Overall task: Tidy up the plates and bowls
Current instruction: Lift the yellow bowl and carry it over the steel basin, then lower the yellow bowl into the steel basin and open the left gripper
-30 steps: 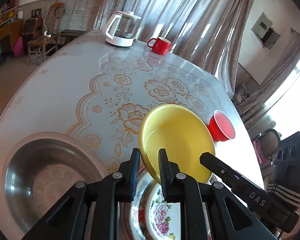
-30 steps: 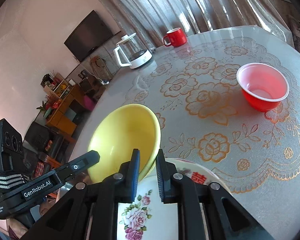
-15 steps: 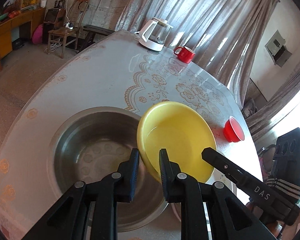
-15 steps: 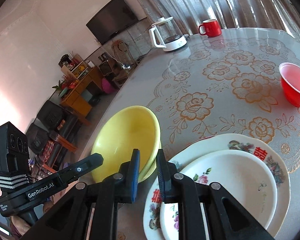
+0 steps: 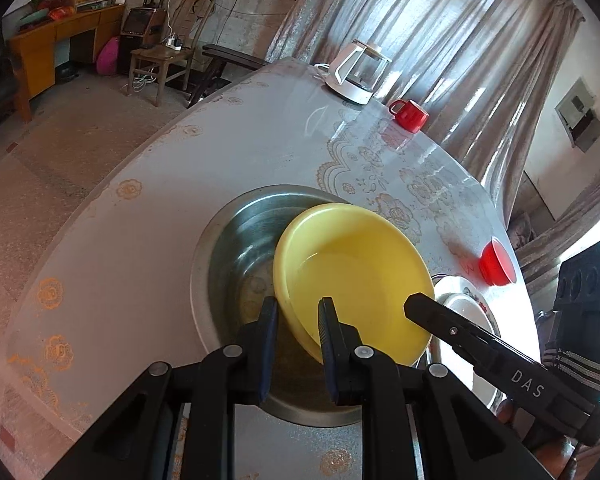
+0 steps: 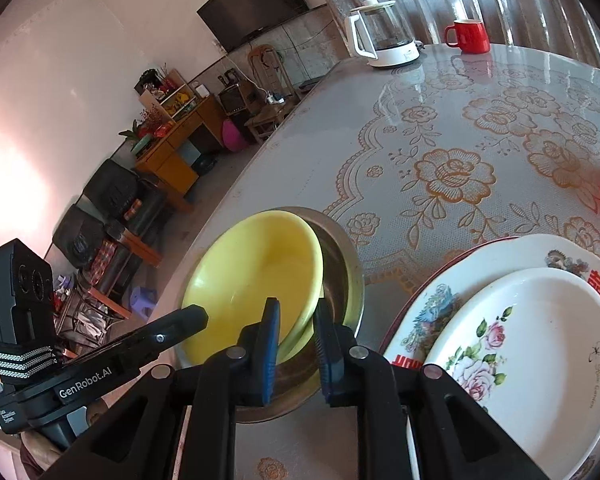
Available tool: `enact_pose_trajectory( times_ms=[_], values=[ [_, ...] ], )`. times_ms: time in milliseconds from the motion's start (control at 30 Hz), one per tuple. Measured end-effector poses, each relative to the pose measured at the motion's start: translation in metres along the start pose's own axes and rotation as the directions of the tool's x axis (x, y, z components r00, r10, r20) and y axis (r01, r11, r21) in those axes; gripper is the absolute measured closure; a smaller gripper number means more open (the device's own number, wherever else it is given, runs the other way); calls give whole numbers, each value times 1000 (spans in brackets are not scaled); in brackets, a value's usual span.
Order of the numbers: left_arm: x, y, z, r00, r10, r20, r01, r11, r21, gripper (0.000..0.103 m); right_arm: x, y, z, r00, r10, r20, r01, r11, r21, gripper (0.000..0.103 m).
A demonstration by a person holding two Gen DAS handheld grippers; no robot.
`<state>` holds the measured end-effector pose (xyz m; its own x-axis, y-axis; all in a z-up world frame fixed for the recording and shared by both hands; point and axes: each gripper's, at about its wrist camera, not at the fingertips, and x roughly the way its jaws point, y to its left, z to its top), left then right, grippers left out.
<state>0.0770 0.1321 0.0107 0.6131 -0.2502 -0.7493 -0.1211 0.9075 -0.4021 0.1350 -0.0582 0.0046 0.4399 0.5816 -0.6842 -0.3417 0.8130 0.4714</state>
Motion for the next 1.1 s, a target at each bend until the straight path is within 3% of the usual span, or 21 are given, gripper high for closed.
enact_pose_trajectory(
  times_ms=[433, 867, 1100],
  values=[
    [1, 14, -6, 1000, 5, 9, -5, 1000, -14, 84, 20, 11, -8, 998, -36, -44, 34, 998, -54, 82],
    [3, 6, -11, 997, 55, 45, -57, 998, 36, 84, 20, 16, -11, 999, -42, -30, 40, 997, -66, 77],
    [4, 8, -10, 997, 60, 54, -61, 998, 27, 81, 20, 23, -14, 996, -84, -14, 82, 990, -118, 74]
  ],
)
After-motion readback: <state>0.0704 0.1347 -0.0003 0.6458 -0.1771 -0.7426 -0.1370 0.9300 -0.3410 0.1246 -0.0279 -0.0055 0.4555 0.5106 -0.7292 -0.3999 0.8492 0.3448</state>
